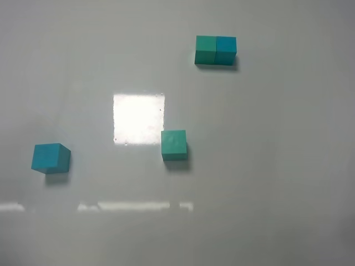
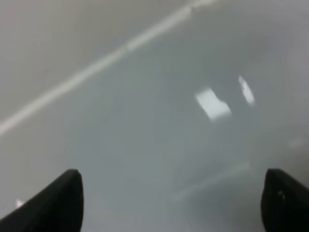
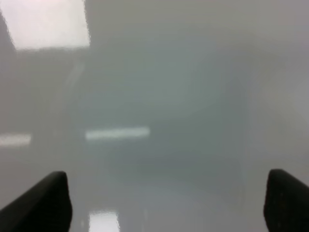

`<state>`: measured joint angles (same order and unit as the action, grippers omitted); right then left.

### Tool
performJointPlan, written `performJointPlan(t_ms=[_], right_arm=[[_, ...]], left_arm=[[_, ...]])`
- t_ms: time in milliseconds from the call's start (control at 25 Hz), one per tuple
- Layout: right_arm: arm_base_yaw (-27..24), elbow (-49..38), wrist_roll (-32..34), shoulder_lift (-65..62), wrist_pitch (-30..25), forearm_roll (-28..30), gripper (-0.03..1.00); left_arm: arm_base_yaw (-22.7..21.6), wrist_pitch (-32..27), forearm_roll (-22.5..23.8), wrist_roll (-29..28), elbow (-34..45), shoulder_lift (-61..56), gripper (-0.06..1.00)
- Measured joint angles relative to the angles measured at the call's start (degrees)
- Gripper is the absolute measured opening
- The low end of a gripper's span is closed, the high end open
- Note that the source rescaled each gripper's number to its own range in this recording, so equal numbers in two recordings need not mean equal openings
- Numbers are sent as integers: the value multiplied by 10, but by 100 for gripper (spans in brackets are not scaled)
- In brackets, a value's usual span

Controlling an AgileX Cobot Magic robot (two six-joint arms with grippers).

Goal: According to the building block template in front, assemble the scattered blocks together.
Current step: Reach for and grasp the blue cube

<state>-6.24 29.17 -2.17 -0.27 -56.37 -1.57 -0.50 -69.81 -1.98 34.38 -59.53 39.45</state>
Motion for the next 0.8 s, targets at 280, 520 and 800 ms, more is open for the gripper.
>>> performJointPlan(t_ms=[280, 520, 800], right_arm=[[0, 0, 1, 0, 0, 0, 90], [0, 0, 1, 0, 0, 0, 90], [0, 0, 1, 0, 0, 0, 90]], left_arm=[[147, 0, 33, -3, -105, 173, 77], [268, 1, 107, -11, -112, 270, 77], [317, 1, 212, 8, -112, 346, 77]])
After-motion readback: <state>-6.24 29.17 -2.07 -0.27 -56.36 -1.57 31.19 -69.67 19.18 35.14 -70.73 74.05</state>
